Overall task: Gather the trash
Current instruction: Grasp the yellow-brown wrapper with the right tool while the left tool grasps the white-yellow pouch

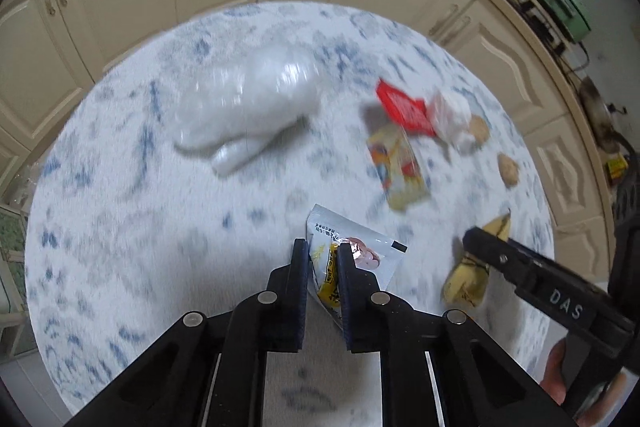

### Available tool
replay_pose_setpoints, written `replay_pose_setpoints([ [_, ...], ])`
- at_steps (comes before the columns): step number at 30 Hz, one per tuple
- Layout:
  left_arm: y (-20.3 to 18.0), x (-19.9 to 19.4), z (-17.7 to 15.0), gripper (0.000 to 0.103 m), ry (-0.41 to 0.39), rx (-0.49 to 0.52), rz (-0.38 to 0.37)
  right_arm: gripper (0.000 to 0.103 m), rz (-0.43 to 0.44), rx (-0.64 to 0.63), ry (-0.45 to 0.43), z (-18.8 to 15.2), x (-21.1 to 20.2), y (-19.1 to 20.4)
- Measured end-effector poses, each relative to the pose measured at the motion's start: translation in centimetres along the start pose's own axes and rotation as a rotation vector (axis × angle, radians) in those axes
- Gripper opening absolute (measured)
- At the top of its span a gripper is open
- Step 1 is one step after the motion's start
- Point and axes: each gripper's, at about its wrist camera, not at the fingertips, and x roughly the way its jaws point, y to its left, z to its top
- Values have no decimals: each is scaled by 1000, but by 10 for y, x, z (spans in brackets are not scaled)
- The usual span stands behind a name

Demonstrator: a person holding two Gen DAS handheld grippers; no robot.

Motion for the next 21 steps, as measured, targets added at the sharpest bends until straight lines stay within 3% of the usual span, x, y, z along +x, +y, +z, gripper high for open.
replay_pose_setpoints([
  [3,-2,-8,-21,10,43,54,-33,43,6,-41,7,-21,-6,2],
  [10,-13,-29,-70,12,72,189,23,44,-22,-106,43,-79,-23,-4],
  [12,-19,-36,-85,18,59,214,76,45,-25,-105,48,-94,-27,-7],
  [16,-30,-44,-105,68,8,205,145,51,-90,-86,11,-113,-32,-9],
  [21,-49,-40,-125,69,-51,192,202,77,-145,-59,-50,-131,-32,-6],
])
